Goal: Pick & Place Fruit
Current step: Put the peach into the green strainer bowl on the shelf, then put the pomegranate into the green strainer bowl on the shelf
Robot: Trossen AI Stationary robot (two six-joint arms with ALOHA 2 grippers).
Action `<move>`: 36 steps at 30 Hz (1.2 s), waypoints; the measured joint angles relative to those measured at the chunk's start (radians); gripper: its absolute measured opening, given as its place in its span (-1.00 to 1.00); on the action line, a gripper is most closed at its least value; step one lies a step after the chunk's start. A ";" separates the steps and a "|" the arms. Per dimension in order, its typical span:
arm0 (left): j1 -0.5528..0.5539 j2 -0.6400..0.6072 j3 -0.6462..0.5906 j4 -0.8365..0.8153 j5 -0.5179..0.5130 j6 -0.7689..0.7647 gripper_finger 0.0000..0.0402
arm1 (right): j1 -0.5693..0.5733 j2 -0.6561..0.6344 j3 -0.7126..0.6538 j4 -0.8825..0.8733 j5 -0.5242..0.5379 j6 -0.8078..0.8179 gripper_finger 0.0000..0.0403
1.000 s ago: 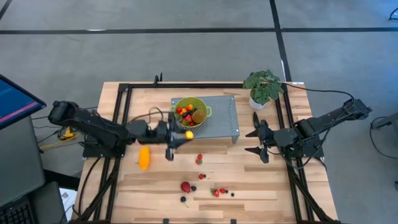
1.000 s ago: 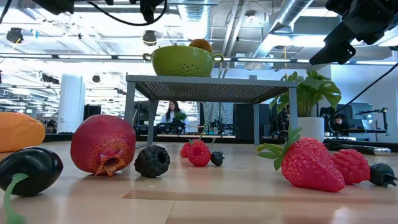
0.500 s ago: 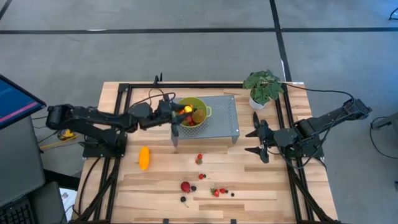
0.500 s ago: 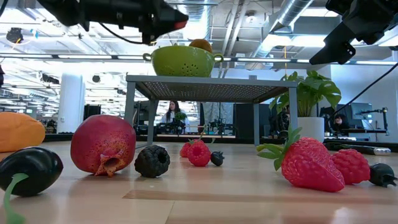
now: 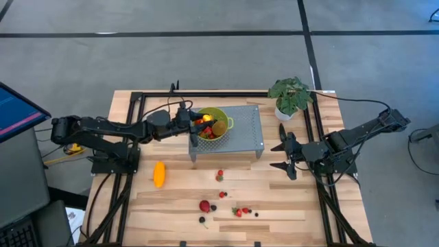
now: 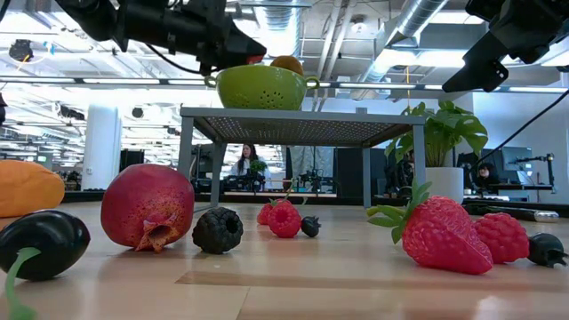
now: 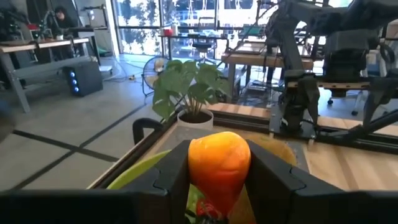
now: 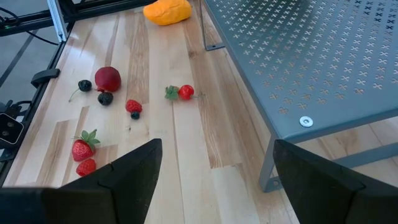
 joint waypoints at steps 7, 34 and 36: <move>0.000 0.000 0.000 -0.009 0.000 0.000 -0.35 | 0.000 0.000 0.000 0.000 0.000 0.000 0.50; -0.167 0.000 0.001 -0.008 0.117 -0.002 0.42 | 0.000 0.000 0.000 0.000 0.000 0.000 0.50; -0.226 0.000 0.001 -0.011 0.133 0.027 0.40 | 0.000 0.000 0.000 0.000 0.000 0.000 0.50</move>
